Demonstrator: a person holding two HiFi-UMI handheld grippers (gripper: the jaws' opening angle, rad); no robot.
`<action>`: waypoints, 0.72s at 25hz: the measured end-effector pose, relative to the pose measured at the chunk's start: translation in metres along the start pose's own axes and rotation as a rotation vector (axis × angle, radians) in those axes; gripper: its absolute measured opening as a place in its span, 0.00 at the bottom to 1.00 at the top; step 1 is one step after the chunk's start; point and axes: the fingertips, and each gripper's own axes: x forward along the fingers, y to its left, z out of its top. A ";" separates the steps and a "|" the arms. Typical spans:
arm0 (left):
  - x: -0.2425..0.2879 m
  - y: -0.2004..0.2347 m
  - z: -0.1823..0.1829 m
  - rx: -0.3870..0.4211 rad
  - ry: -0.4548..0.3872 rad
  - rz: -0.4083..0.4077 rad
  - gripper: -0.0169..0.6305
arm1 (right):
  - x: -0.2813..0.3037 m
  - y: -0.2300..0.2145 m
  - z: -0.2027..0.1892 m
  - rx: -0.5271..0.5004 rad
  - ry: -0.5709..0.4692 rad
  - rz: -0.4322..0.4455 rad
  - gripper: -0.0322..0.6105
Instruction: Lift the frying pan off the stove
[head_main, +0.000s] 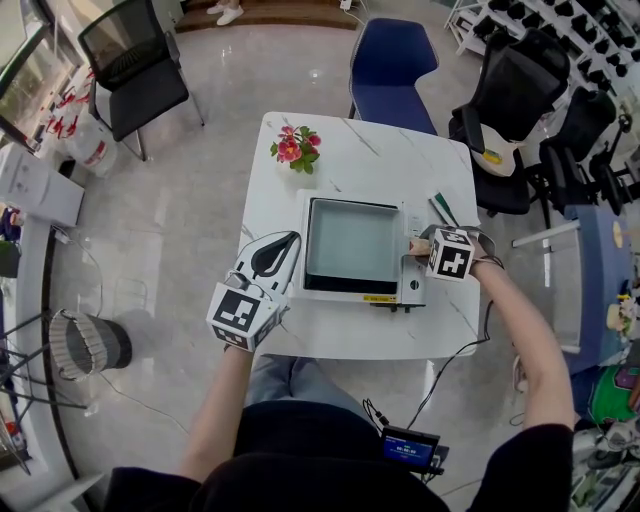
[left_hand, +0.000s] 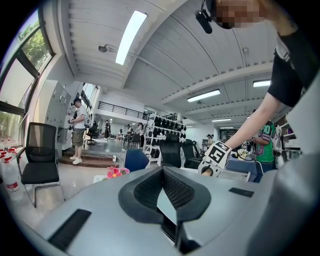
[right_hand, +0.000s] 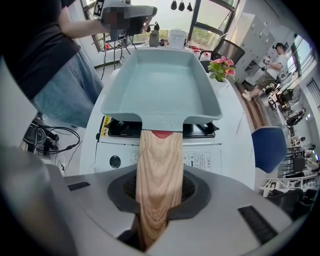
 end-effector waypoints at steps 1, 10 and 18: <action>0.000 0.000 0.001 0.000 -0.002 0.000 0.05 | 0.000 0.001 0.000 0.008 -0.004 -0.004 0.17; 0.000 0.001 0.003 0.004 -0.017 -0.006 0.05 | -0.021 0.000 0.004 0.125 -0.126 -0.096 0.17; 0.000 0.004 0.015 0.006 -0.042 -0.007 0.05 | -0.061 -0.003 0.010 0.370 -0.283 -0.251 0.17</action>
